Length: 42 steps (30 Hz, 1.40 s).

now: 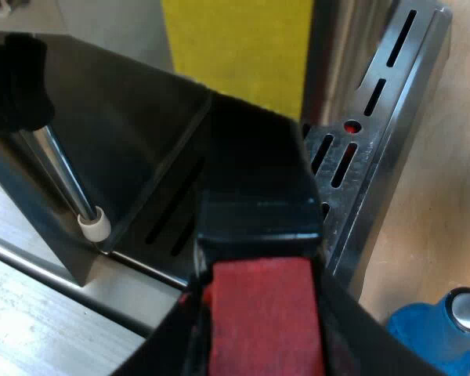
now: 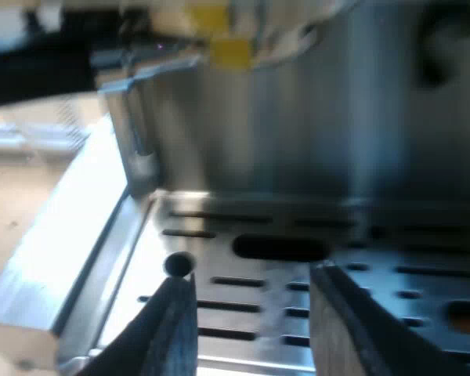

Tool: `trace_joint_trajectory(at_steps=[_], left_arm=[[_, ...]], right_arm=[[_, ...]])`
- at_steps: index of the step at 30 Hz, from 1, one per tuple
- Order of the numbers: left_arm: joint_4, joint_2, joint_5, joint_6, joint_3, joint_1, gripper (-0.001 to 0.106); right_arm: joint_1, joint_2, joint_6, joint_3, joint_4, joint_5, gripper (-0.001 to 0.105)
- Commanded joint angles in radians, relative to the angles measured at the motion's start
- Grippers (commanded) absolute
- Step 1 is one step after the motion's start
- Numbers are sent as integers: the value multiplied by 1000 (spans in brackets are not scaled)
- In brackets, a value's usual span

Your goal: Put the handle in the coffee machine

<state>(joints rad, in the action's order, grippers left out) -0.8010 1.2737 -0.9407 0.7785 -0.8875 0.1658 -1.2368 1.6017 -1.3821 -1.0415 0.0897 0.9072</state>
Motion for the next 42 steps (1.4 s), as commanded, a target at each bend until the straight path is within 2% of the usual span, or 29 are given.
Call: trace_joint_trajectory(at_steps=[1,4,6,9,13,17,21,24,27,32,36,39,42], left_arm=[[18,-35,-142,2,-20,3,0],[18,-35,-139,2,-20,3,0],[18,-35,-139,2,-20,3,0],[18,-35,-139,2,-20,3,0],[18,-35,-139,2,-20,3,0],[18,-35,-139,2,-20,3,0],[18,-35,-139,2,-20,3,0],[18,-35,-139,2,-20,3,0],[15,-35,-139,2,-20,3,0],[12,-35,-139,2,-20,3,0],[12,-35,-139,2,-20,3,0],[12,-35,-141,2,-20,3,0],[9,-35,-141,2,-20,3,0]], right_arm=[[17,20,-13,0,51,-61,36],[34,52,-41,0,111,-59,36],[72,106,-136,0,232,-61,36],[88,134,-194,0,320,-83,36],[106,182,-305,0,457,-83,36],[122,220,-316,0,567,-74,36],[137,259,-361,0,669,-71,36],[144,274,-366,-7,694,-71,36],[162,306,-433,-45,715,-54,36],[182,319,-464,-77,718,-14,36],[194,319,-476,-78,752,37,24],[199,319,-475,-89,754,-6,17],[209,319,-475,-91,752,-77,17]])
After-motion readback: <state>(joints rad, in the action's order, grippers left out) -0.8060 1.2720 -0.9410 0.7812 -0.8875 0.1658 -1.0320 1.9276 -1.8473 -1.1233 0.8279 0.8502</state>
